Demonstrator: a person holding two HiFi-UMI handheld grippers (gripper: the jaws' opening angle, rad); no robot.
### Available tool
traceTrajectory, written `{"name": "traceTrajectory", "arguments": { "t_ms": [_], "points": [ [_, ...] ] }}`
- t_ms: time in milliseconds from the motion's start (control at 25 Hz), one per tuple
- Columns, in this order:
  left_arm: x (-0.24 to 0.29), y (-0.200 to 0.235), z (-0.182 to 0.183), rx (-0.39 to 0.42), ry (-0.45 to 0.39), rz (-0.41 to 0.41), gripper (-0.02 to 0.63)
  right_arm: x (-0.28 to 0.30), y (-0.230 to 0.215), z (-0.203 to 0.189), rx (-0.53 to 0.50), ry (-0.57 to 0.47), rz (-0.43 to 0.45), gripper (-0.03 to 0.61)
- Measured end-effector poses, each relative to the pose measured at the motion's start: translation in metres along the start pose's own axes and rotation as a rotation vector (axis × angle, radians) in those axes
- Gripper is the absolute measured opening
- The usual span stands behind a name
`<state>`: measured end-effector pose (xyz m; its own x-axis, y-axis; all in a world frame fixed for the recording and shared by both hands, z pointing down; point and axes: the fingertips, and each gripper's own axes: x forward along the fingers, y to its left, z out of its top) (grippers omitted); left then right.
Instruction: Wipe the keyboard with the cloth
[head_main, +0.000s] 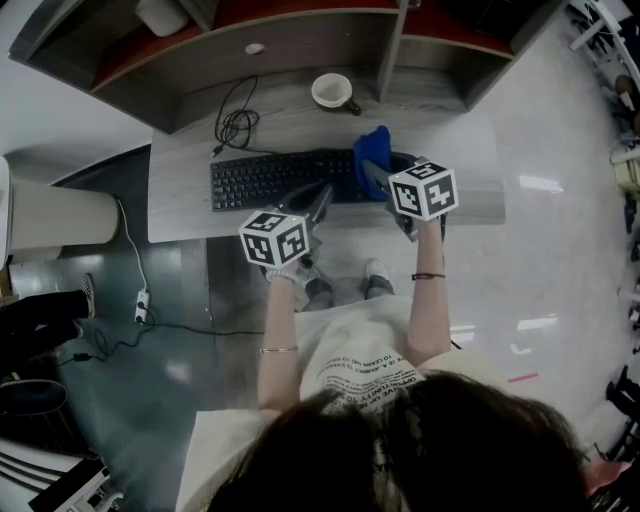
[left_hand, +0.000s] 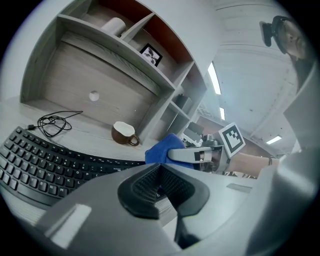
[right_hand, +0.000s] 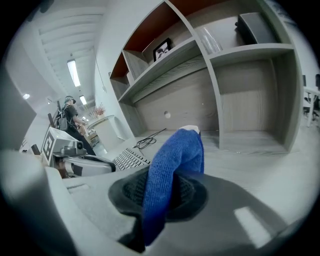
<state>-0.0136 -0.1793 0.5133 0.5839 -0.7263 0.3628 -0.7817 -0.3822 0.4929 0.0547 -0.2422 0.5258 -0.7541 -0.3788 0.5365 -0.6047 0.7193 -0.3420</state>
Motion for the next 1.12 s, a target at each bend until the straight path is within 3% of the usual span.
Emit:
{"name": "traceTrajectory", "arguments": {
  "t_ms": [440,1120],
  "points": [
    [-0.016,0.021,-0.001,-0.007,0.014,-0.01,0.002,0.017,0.015,-0.004,0.024,0.002,-0.008,0.058],
    [-0.038,0.048,0.004,0.029,0.058,-0.082,0.002,0.032,0.035,-0.01,0.096,-0.048,-0.102,0.058]
  ]
}}
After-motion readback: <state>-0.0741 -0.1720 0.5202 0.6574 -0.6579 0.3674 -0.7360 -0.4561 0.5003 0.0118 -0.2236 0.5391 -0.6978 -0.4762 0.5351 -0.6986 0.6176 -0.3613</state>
